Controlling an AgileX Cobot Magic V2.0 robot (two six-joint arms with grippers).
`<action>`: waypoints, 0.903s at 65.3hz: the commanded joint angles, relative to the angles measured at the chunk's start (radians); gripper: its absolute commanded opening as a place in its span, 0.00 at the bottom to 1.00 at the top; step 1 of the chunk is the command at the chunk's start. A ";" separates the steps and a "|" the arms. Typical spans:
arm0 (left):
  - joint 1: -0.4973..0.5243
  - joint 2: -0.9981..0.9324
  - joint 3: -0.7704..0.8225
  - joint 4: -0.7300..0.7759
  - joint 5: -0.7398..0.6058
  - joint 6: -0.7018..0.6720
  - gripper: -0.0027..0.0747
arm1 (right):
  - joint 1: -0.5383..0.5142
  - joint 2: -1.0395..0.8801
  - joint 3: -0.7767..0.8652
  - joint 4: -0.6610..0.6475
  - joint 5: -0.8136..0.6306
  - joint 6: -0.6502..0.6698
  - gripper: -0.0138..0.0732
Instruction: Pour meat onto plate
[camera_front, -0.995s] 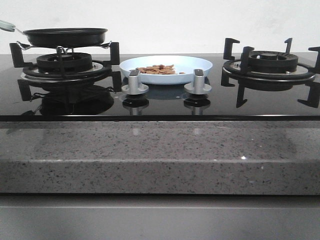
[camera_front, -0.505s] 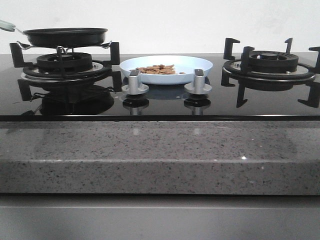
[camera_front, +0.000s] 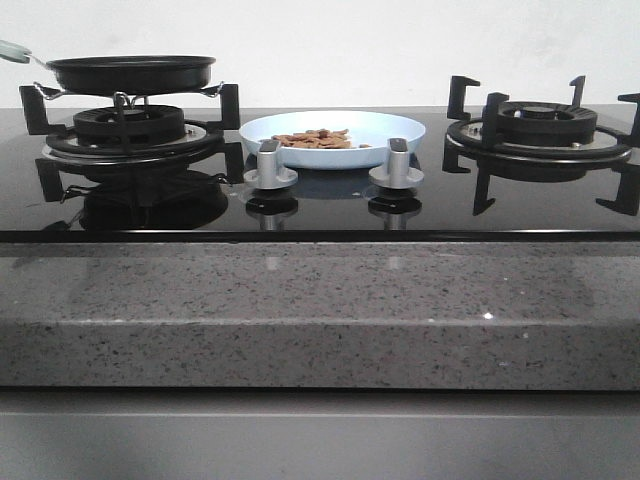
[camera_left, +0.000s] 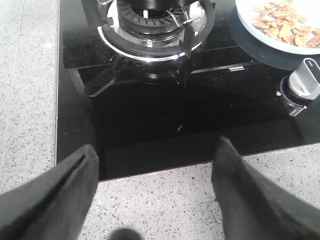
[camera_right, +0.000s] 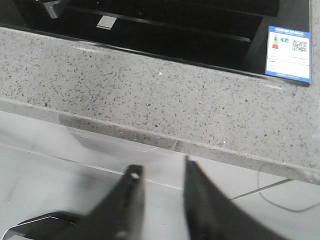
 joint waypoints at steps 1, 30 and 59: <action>-0.007 -0.002 -0.026 -0.010 -0.065 -0.012 0.49 | -0.004 0.005 -0.024 -0.008 -0.055 0.000 0.19; -0.007 -0.002 -0.026 -0.010 -0.063 -0.012 0.01 | -0.004 0.005 -0.024 -0.008 -0.052 0.000 0.08; 0.017 -0.084 0.025 0.019 -0.150 -0.004 0.01 | -0.004 0.005 -0.024 -0.008 -0.052 0.000 0.08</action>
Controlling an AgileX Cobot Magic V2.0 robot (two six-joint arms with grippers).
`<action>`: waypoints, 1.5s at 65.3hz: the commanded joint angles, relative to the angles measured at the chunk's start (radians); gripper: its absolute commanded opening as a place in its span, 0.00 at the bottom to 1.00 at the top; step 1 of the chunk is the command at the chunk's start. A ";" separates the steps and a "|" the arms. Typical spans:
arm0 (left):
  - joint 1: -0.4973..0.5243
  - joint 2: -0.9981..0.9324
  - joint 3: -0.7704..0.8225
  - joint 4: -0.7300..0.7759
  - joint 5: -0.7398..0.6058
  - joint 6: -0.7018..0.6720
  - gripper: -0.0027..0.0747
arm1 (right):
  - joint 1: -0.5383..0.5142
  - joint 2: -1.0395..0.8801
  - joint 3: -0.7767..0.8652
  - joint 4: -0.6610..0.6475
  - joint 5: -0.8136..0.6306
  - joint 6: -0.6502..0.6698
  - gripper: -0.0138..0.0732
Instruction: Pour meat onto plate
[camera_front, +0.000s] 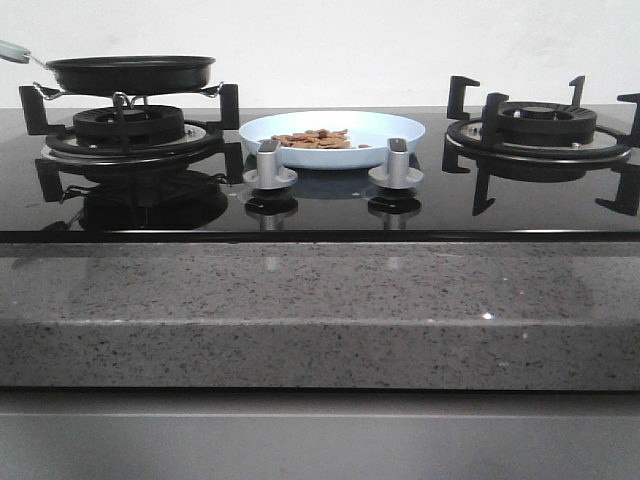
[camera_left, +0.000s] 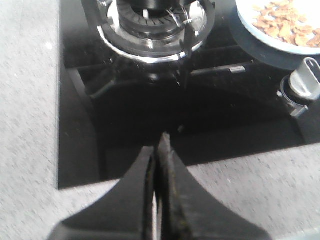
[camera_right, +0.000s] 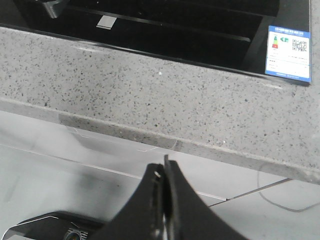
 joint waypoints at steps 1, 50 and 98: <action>0.019 -0.079 0.016 0.009 -0.135 -0.004 0.01 | -0.004 0.005 -0.024 -0.008 -0.053 -0.001 0.08; 0.132 -0.844 0.880 -0.111 -0.743 -0.004 0.01 | -0.004 0.005 -0.024 -0.008 -0.053 -0.001 0.08; 0.131 -0.846 0.880 0.077 -0.750 -0.210 0.01 | -0.004 0.005 -0.024 -0.008 -0.052 -0.001 0.08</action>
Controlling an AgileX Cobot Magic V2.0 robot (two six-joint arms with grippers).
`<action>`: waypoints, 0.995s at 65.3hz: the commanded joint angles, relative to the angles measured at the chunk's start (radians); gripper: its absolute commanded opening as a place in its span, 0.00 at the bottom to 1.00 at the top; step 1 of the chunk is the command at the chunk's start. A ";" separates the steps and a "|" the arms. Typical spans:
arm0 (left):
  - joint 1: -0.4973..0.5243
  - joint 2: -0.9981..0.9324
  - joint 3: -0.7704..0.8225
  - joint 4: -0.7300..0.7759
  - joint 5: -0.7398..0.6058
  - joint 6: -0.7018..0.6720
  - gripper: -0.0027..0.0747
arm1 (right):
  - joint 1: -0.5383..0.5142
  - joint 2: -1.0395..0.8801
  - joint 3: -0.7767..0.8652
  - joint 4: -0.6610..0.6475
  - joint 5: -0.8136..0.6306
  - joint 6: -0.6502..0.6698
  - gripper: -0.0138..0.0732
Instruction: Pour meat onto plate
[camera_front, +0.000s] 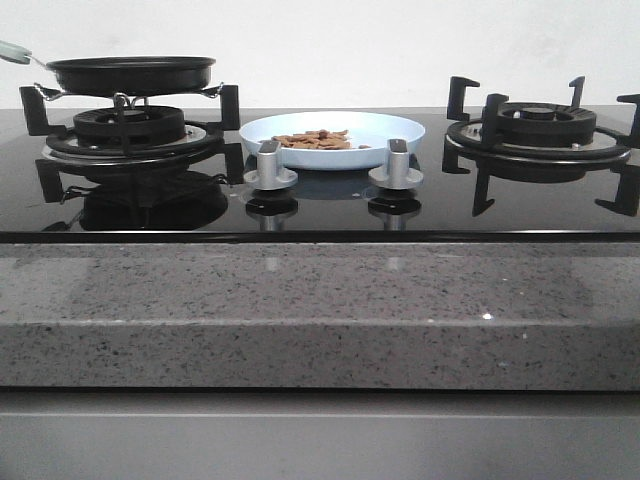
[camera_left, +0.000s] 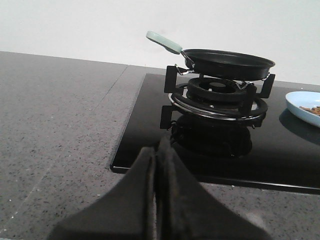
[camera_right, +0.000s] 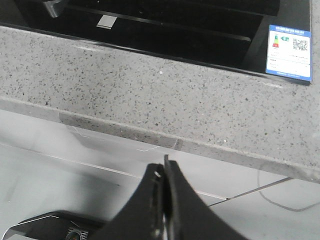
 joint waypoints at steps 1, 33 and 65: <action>-0.009 -0.019 0.006 0.028 -0.080 -0.040 0.01 | -0.004 0.005 -0.026 -0.008 -0.052 -0.001 0.08; -0.009 -0.019 0.006 0.034 -0.153 -0.040 0.01 | -0.004 0.005 -0.026 -0.008 -0.052 -0.001 0.08; -0.009 -0.017 0.006 0.034 -0.151 -0.040 0.01 | -0.004 0.005 -0.026 -0.008 -0.052 -0.001 0.08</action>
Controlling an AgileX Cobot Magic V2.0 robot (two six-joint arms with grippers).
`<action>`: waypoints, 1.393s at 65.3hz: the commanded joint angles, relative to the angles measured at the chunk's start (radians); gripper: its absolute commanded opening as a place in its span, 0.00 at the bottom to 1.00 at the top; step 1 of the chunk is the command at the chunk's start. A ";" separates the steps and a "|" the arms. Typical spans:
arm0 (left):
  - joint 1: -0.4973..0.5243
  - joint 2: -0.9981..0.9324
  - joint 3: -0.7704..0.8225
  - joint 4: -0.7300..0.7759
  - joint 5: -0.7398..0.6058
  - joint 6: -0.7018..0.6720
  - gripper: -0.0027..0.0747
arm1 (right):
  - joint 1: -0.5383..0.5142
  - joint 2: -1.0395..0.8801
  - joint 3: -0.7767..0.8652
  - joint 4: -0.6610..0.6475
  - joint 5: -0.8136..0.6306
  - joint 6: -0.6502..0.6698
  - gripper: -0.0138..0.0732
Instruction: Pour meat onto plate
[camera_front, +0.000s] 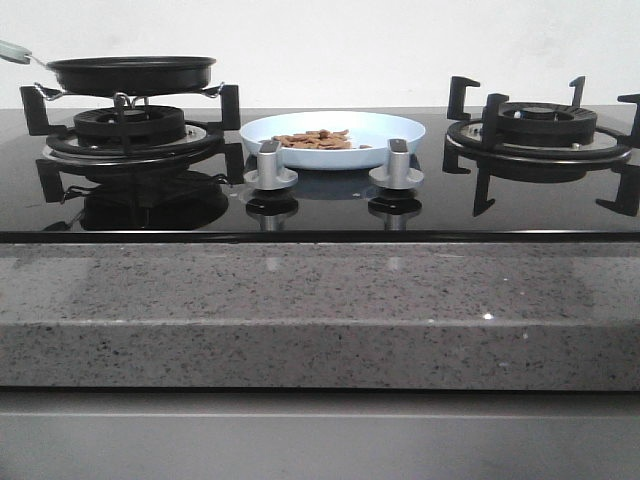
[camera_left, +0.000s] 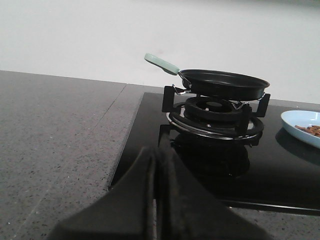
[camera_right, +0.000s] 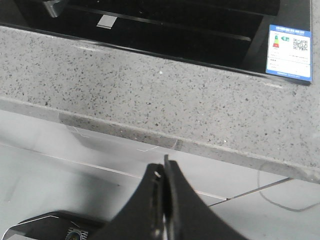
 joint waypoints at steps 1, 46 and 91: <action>-0.007 -0.017 0.006 0.001 -0.087 -0.009 0.01 | -0.004 0.005 -0.026 -0.008 -0.052 -0.001 0.08; -0.007 -0.017 0.006 0.001 -0.087 -0.009 0.01 | -0.128 -0.249 0.341 -0.005 -0.718 -0.006 0.08; -0.007 -0.017 0.006 0.001 -0.087 -0.009 0.01 | -0.212 -0.431 0.661 0.033 -1.056 -0.006 0.08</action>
